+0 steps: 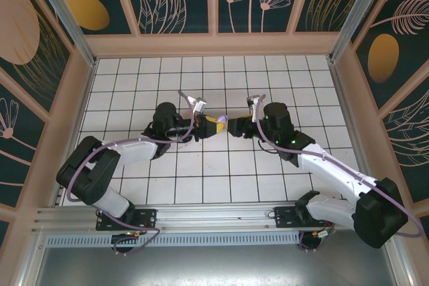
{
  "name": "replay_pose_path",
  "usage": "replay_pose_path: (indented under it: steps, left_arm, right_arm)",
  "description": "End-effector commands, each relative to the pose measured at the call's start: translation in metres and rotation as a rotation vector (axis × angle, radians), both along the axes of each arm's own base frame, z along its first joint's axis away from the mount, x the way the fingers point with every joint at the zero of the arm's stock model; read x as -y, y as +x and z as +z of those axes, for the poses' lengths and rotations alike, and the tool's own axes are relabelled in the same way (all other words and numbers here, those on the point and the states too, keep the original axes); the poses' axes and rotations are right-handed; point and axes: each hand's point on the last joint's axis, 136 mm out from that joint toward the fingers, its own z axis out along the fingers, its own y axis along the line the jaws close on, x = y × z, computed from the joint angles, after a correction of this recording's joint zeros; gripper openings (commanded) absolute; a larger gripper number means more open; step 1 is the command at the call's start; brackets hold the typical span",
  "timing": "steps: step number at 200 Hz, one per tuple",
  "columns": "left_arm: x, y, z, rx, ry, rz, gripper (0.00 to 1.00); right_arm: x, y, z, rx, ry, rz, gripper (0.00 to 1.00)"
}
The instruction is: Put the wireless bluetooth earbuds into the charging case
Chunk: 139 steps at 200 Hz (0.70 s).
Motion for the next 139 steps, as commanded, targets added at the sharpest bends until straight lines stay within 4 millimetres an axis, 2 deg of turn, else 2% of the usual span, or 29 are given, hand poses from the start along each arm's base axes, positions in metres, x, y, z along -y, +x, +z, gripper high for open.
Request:
replay_pose_path:
  steps: [1, 10, 14, 24, 58, 99, 139]
  left_arm:
    - [0.002, -0.011, 0.032, 0.082, -0.055, -0.059, 0.0]
    - [0.001, -0.011, 0.033, 0.086, -0.056, -0.057, 0.0]
    - [0.001, -0.011, 0.034, 0.088, -0.056, -0.055, 0.0]
    - [0.0, -0.011, 0.034, 0.091, -0.055, -0.05, 0.0]
    - [0.0, -0.011, 0.033, 0.094, -0.053, -0.048, 0.0]
    - [0.002, -0.012, 0.033, 0.093, -0.055, -0.071, 0.0]
    - [0.005, -0.013, 0.038, 0.085, -0.071, -0.1, 0.0]
  right_arm:
    - [0.007, 0.019, 0.005, 0.016, 0.044, -0.055, 0.63]
    - [0.008, 0.019, 0.0, 0.001, 0.044, -0.061, 0.61]
    - [0.018, 0.025, -0.002, -0.006, 0.043, -0.094, 0.61]
    - [0.022, 0.026, -0.004, -0.017, 0.044, -0.108, 0.61]
    - [0.027, 0.009, 0.001, -0.02, 0.074, -0.088, 0.6]
    - [0.015, -0.022, 0.019, 0.011, 0.142, 0.078, 0.6]
    - [0.001, -0.032, 0.025, 0.009, 0.184, 0.182, 0.52]
